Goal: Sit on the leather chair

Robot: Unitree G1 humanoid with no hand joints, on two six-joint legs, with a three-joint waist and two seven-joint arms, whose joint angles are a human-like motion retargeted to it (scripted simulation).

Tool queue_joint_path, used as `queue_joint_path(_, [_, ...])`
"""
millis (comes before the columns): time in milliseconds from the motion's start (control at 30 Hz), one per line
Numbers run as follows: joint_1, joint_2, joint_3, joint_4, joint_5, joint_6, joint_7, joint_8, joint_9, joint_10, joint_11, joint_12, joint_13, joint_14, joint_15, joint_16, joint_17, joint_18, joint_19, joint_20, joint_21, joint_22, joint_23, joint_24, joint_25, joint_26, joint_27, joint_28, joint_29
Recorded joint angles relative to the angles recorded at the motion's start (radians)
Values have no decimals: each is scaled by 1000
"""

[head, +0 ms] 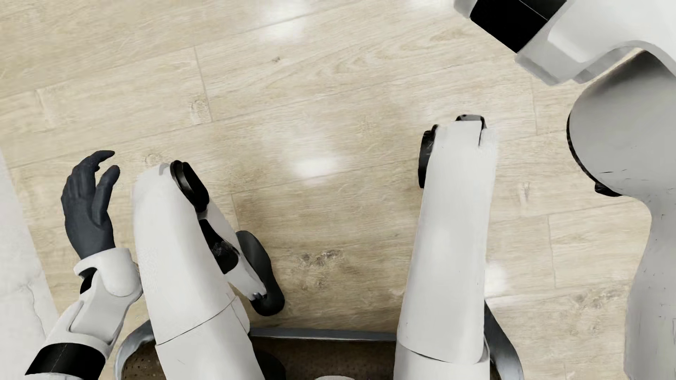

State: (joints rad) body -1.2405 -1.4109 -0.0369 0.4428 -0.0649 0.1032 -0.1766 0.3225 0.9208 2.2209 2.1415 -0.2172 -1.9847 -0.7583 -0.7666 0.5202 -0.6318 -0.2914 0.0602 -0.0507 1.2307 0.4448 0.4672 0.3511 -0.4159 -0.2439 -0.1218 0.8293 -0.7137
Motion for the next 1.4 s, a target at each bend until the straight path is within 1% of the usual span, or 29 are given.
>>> queue_joint_path(67, [3, -16, 1, 3, 9, -14, -27, 5, 2, 79, 60, -18, 140, 5, 24, 46, -29, 6, 14, -24, -30, -75, -75, 14, -3, 38, -6, 58, -3])
queue_joint_path(100, [3, -3, 1, -2, -1, -9, -36, 3, 2, 105, 81, -23, 273, 24, 33, 59, -34, 20, 13, -36, -63, -117, -113, 36, -14, 30, -27, 49, 5])
queue_joint_path(133, [11, 19, 5, -3, -22, -2, -49, 12, 3, 123, 94, -27, 420, 43, 34, 61, -39, 9, 44, -42, -114, -160, -150, 63, -31, 35, -12, 31, 5])
queue_joint_path(167, [32, 57, 7, -6, -25, -1, -47, 13, -3, 132, 94, -30, 623, 73, 42, 58, -37, 1, 50, -67, -171, -192, -202, 72, -43, 62, -27, 29, 13])
queue_joint_path(200, [55, 99, 19, -6, -38, -4, -60, 8, -7, 138, 88, -42, 866, 102, 42, 59, -30, -20, 53, -86, -261, -214, -242, 103, -76, 70, -35, -15, 4])
queue_joint_path(233, [79, 138, 21, -10, -57, -4, -55, 5, -21, 140, 83, -38, 1078, 122, 42, 48, -19, -25, 60, -110, -356, -239, -305, 134, -104, 52, -32, -80, 24])
queue_joint_path(267, [71, 181, 24, -23, -74, 11, -62, 8, -30, 153, 83, -39, 1216, 180, 31, 34, -9, -41, 65, -129, -434, -265, -374, 158, -110, 68, -36, -121, 17])
queue_joint_path(300, [39, 215, 26, -36, -84, 9, -82, -2, -36, 164, 85, -42, 1315, 288, 40, 37, 0, -6, 48, -155, -512, -307, -466, 190, -124, 97, -10, -117, 31])
queue_joint_path(333, [-4, 265, 37, -53, -91, 12, -132, -9, -41, 164, 72, -52, 1390, 291, 31, 36, 1, -23, 67, -191, -589, -343, -542, 221, -145, 158, -27, -96, 90])
queue_joint_path(367, [-23, 295, 44, -95, -110, 6, -142, -12, -52, 139, 70, -59, 1479, 290, 39, 34, 14, -14, 63, -228, -660, -389, -589, 254, -177, 111, -77, -157, 136])
queue_joint_path(400, [-30, 332, 52, -137, -126, 0, -150, -20, -62, 90, 61, -67, 1585, 324, 48, 24, 27, -68, 70, -265, -724, -430, -631, 268, -204, 81, -65, -240, 195])
queue_joint_path(433, [-18, 364, 58, -170, -136, -3, -143, -19, -72, 37, 51, -81, 1674, 360, 57, 14, 46, -84, 82, -295, -761, -453, -640, 285, -238, 36, -105, -343, 271])
queue_joint_path(467, [2, 384, 68, -205, -154, -7, -135, -14, -86, -6, 48, -106, 1753, 394, 87, 6, 63, -82, 118, -327, -805, -460, -637, 303, -270, 5, -126, -440, 338])
queue_joint_path(500, [36, 385, 81, -232, -171, -14, -122, -7, -96, -41, 47, -141, 1798, 409, 133, -6, 79, -68, 135, -370, -839, -431, -604, 303, -293, -52, -156, -549, 421])
queue_joint_path(533, [76, 381, 86, -243, -174, -25, -115, 3, -102, -77, 48, -167, 1824, 459, 146, -10, 106, -59, 148, -398, -847, -391, -558, 322, -301, -67, -161, -606, 451])
queue_joint_path(567, [120, 390, 89, -255, -175, -31, -117, 5, -114, -105, 50, -179, 1845, 410, 89, -18, 129, -54, 146, -417, -845, -342, -508, 325, -328, -67, -179, -656, 436])
queue_joint_path(600, [130, 415, 90, -275, -184, -22, -101, -14, -119, -109, 43, -189, 1851, 405, 62, -25, 143, -14, 105, -446, -849, -287, -468, 325, -343, -63, -163, -664, 387])
queue_joint_path(633, [132, 437, 89, -273, -190, -24, -102, -26, -122, -110, 24, -200, 1836, 428, 75, -23, 159, -11, 107, -452, -846, -237, -412, 324, -338, -95, -154, -592, 338])
queue_joint_path(667, [143, 455, 89, -278, -190, -35, -107, -33, -124, -112, -5, -211, 1819, 431, 111, -19, 164, -19, 109, -472, -832, -217, -364, 297, -330, -75, -130, -550, 311])
queue_joint_path(700, [156, 456, 85, -275, -188, -43, -100, -47, -132, -113, -1, -215, 1806, 413, 118, -7, 160, -3, 94, -481, -826, -218, -341, 293, -337, -69, -127, -565, 335])
queue_joint_path(767, [166, 461, 87, -272, -193, -49, -108, -44, -142, -108, 0, -241, 1797, 400, 121, -4, 151, -1, 120, -502, -826, -178, -322, 291, -328, -110, -153, -632, 364])
queue_joint_path(833, [166, 456, 86, -269, -193, -48, -112, -44, -160, -100, 1, -234, 1785, 389, 119, -22, 136, -2, 121, -504, -817, -140, -294, 266, -288, -87, -148, -599, 353])
queue_joint_path(867, [166, 446, 75, -262, -186, -60, -110, -39, -161, -99, 4, -231, 1762, 387, 113, -20, 144, -3, 113, -486, -795, -128, -270, 258, -295, -80, -149, -562, 330])
queue_joint_path(967, [162, 438, 65, -253, -174, -60, -117, -39, -168, -91, 7, -207, 1746, 382, 127, -35, 160, -3, 97, -482, -765, -116, -239, 279, -284, -61, -118, -525, 284])
queue_joint_path(1000, [163, 437, 67, -249, -171, -62, -120, -35, -170, -91, 10, -203, 1748, 380, 128, -41, 168, -5, 101, -486, -767, -105, -231, 274, -299, -39, -118, -491, 280])
queue_joint_path(1133, [147, 416, 68, -252, -168, -61, -124, -23, -176, -84, 16, -211, 1743, 373, 118, -48, 189, -7, 101, -495, -772, -88, -228, 289, -324, -25, -112, -465, 277])
queue_joint_path(1200, [117, 382, 68, -252, -172, -58, -134, -14, -183, -84, 19, -224, 1718, 372, 117, -51, 181, -22, 105, -482, -785, -92, -236, 295, -317, -40, -144, -472, 319])
queue_joint_path(1267, [93, 354, 64, -252, -181, -62, -134, -11, -194, -82, 24, -234, 1694, 378, 121, -48, 174, -24, 102, -459, -824, -98, -267, 318, -336, -56, -170, -505, 402])
queue_joint_path(1400, [75, 330, 57, -248, -184, -63, -128, -4, -191, -77, 35, -224, 1682, 358, 106, -41, 176, -33, 110, -440, -837, -121, -292, 316, -339, -64, -178, -502, 420])
